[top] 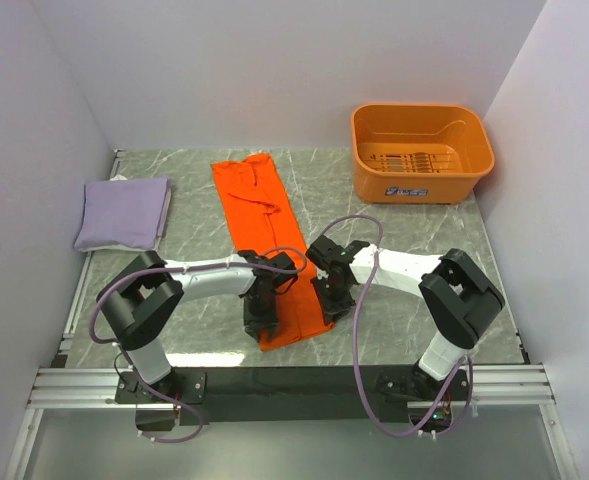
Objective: Fold and stack the t-shirts
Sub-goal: Fold the tshirt
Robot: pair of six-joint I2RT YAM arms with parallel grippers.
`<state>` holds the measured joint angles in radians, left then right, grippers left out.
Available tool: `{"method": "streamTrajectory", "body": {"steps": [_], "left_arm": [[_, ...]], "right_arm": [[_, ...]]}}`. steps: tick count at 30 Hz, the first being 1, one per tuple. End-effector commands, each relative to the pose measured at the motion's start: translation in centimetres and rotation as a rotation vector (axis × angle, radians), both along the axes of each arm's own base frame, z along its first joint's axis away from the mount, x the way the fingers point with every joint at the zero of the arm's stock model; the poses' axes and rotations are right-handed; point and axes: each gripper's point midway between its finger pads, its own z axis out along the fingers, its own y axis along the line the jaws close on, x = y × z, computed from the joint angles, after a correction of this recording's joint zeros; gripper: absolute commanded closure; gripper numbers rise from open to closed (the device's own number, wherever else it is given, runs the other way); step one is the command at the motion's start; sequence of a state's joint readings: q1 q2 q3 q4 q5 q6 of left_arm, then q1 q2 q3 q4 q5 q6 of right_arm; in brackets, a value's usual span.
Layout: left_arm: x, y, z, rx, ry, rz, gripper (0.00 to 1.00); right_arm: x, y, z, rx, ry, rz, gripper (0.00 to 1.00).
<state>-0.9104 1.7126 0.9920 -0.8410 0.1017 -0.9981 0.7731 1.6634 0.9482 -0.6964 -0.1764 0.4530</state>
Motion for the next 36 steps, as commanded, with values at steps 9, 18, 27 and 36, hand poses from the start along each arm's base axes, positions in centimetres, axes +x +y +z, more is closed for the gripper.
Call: {"method": "streamTrajectory", "body": {"steps": [9,18,27,36], "left_arm": [[-0.1,-1.2,2.2,-0.084,-0.034,-0.017,0.99],[4.7,0.2,5.4,-0.231,-0.117,0.107,0.99],[12.7,5.2,6.9,-0.25,-0.283,0.26,0.99],[21.8,8.0,7.5,-0.233,-0.478,0.342,0.99]], "right_arm": [[0.3,0.5,3.0,0.056,-0.053,0.024,0.98],[4.3,1.7,6.8,0.141,-0.124,0.005,1.0],[11.9,4.3,9.8,0.215,-0.239,-0.027,1.0],[20.4,6.2,11.4,0.254,-0.368,-0.08,1.0]]}}
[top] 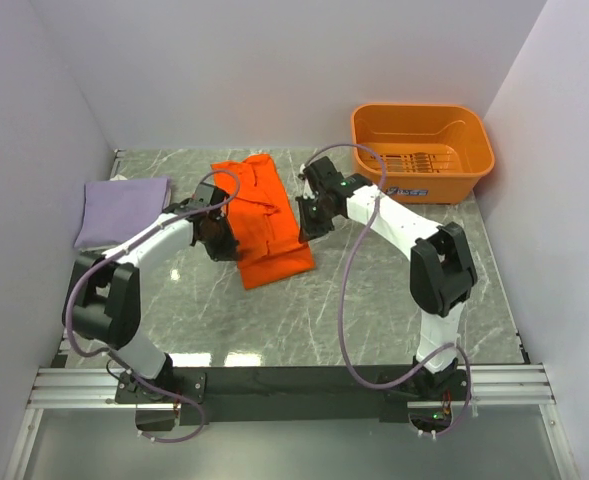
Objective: Fold and stack the t-shirts
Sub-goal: Fold the tshirt
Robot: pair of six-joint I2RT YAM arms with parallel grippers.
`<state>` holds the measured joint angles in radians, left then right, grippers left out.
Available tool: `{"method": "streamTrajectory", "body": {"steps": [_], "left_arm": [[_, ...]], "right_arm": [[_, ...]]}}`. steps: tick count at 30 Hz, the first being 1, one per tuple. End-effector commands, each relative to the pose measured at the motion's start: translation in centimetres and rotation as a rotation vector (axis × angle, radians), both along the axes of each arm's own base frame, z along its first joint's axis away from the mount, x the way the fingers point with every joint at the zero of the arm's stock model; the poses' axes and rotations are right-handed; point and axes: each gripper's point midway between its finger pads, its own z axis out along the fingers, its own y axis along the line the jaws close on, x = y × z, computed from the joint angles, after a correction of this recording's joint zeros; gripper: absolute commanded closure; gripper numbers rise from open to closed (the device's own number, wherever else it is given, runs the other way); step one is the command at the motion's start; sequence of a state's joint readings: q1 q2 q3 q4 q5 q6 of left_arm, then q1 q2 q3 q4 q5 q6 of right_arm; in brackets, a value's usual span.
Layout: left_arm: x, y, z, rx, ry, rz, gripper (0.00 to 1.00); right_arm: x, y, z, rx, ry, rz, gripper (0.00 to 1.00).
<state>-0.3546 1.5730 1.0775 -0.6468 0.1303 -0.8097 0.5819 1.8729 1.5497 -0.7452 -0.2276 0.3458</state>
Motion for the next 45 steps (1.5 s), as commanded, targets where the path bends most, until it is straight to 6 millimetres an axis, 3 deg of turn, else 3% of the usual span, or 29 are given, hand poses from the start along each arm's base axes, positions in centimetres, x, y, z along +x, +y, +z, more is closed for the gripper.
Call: {"method": "streamTrajectory", "body": {"steps": [1,10,16,31,33,36,39,40,42,43,45], "left_arm": [[4.2,1.2,0.9,0.036,-0.12,0.015,0.99],[8.2,2.0,-0.1,0.076,-0.176,0.056,0.99],[8.2,2.6,-2.3,0.095,-0.146,0.086,0.99],[8.5,2.5,-4.2,0.078,-0.142,0.124,0.99],[8.4,2.5,-3.9,0.072,-0.147,0.132,0.96],[8.7,3.3,-2.5,0.097,-0.191,0.159,0.82],[8.8,3.6,-0.5,0.1,-0.239,0.172,0.64],[8.9,3.6,0.8,0.091,-0.269,0.175,0.54],[8.7,3.4,1.9,0.083,-0.296,0.17,0.45],[8.4,3.4,2.9,0.076,-0.32,0.169,0.38],[7.8,3.1,3.9,0.078,-0.335,0.161,0.36]], "right_arm": [[4.2,0.7,2.1,0.029,-0.12,-0.02,1.0],[8.5,1.4,0.4,0.065,-0.157,-0.045,1.0],[10.0,1.2,-1.4,0.068,-0.161,-0.048,0.99],[11.0,1.6,-5.2,0.077,-0.136,-0.048,0.93],[11.0,1.5,-5.0,0.082,-0.144,-0.049,0.81],[11.0,1.5,-3.7,0.1,-0.183,-0.057,0.68],[11.0,1.2,-1.8,0.122,-0.23,-0.079,0.61],[10.9,1.2,-0.1,0.142,-0.266,-0.084,0.59],[10.7,0.8,0.5,0.154,-0.292,-0.111,0.57],[10.5,0.6,2.0,0.172,-0.324,-0.118,0.57],[9.8,0.7,2.3,0.187,-0.341,-0.119,0.57]]}}
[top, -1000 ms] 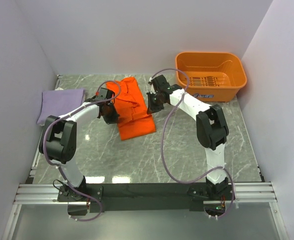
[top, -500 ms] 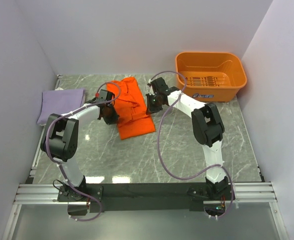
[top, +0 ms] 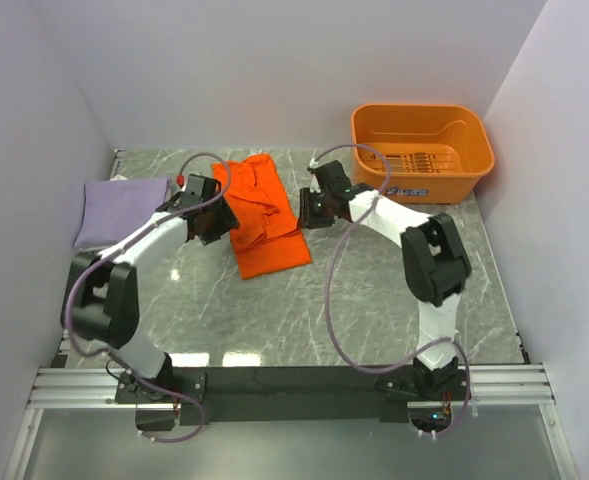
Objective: Fold and stack the t-shirts
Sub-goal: Fold the tshirt
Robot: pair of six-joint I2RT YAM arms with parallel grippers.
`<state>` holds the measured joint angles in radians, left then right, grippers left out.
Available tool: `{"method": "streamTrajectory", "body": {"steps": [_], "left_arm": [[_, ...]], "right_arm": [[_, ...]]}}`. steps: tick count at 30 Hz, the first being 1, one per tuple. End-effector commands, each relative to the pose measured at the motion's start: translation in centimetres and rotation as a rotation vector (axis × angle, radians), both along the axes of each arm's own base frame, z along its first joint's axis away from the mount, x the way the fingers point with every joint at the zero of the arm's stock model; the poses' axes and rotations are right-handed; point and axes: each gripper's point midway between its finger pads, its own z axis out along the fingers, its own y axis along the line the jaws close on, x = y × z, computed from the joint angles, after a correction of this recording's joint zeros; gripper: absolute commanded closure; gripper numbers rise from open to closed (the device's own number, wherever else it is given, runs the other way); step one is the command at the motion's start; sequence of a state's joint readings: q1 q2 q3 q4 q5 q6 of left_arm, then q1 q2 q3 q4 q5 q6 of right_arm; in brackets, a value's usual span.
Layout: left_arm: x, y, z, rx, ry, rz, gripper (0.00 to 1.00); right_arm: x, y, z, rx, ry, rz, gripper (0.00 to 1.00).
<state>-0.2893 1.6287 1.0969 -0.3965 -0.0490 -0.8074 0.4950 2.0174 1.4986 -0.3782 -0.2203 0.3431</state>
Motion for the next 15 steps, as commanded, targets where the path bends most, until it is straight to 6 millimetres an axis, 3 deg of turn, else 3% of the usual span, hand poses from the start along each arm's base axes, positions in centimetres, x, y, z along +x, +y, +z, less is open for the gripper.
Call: {"method": "streamTrajectory", "body": {"steps": [1,3,5,8,14,15], "left_arm": [[-0.6,-0.7,4.2,0.006,-0.108,-0.008,0.36],[-1.7,-2.1,5.0,-0.001,-0.129,-0.04,0.38],[-2.5,-3.7,5.2,-0.023,-0.139,-0.079,0.5],[-4.1,-6.8,3.9,-0.049,-0.129,-0.161,0.71],[-5.1,-9.3,-0.6,-0.02,-0.021,-0.224,0.87],[-5.1,-9.3,-1.6,-0.016,0.004,-0.226,0.88]], "right_arm": [[1.3,0.8,7.9,0.114,-0.214,-0.026,0.57],[0.1,1.4,8.3,0.14,-0.224,-0.001,0.59],[-1.1,2.3,7.9,0.163,-0.215,0.032,0.62],[-2.7,4.4,7.3,0.213,-0.174,0.091,0.64],[-3.8,7.6,4.9,0.249,-0.119,0.155,0.66],[-4.0,8.0,3.7,0.244,-0.096,0.162,0.67]]}}
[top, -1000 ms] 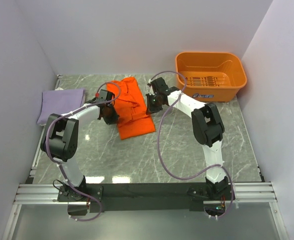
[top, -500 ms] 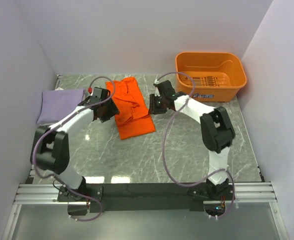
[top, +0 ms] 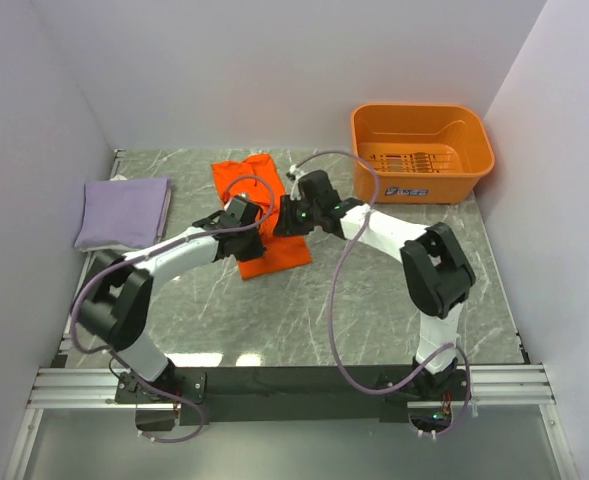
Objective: Fold and stack the t-shirts
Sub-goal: Fold the tshirt
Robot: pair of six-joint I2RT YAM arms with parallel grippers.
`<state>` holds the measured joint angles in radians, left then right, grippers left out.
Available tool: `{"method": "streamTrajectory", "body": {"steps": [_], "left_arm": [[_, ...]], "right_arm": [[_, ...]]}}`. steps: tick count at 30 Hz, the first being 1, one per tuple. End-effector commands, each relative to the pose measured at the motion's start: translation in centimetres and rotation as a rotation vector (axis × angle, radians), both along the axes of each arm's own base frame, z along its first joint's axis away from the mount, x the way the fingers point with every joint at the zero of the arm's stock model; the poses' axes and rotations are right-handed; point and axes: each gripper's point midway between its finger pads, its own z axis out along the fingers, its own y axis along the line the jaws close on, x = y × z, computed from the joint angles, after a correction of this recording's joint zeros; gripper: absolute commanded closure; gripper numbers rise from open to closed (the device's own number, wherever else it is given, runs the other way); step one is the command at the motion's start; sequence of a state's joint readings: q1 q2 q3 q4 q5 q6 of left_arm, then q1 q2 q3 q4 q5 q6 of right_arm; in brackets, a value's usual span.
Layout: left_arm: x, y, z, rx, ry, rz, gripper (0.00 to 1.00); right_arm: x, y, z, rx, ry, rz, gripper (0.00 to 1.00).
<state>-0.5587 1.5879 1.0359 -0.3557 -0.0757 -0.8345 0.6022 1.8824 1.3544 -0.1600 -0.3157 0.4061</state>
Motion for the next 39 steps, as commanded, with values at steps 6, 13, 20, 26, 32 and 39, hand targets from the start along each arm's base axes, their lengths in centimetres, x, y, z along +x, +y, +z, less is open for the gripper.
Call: {"method": "streamTrajectory", "body": {"steps": [6,13,20,26,32,39], "left_arm": [[-1.5,-0.8,-5.5,-0.017,0.16,0.003,0.9],[-2.7,-0.9,-7.5,-0.018,0.223,-0.007,0.92],[-3.3,-1.0,-8.5,-0.02,0.258,-0.022,0.92],[-3.3,-1.0,-7.4,-0.031,0.232,-0.026,0.92],[-3.9,-1.3,-6.7,-0.047,0.221,-0.092,0.91],[-3.5,-0.8,-3.8,-0.022,0.134,-0.155,0.85]], "right_arm": [[-0.4,3.3,-4.7,0.025,0.089,0.066,0.68],[1.5,4.1,-6.5,-0.005,0.094,0.062,0.69],[6.9,5.7,-5.4,-0.026,0.012,0.017,0.69],[12.5,6.3,-1.6,0.051,-0.074,-0.015,0.68],[13.1,4.2,6.1,0.139,-0.172,-0.053,0.68],[7.4,0.4,5.7,0.168,-0.059,-0.089,0.67]]}}
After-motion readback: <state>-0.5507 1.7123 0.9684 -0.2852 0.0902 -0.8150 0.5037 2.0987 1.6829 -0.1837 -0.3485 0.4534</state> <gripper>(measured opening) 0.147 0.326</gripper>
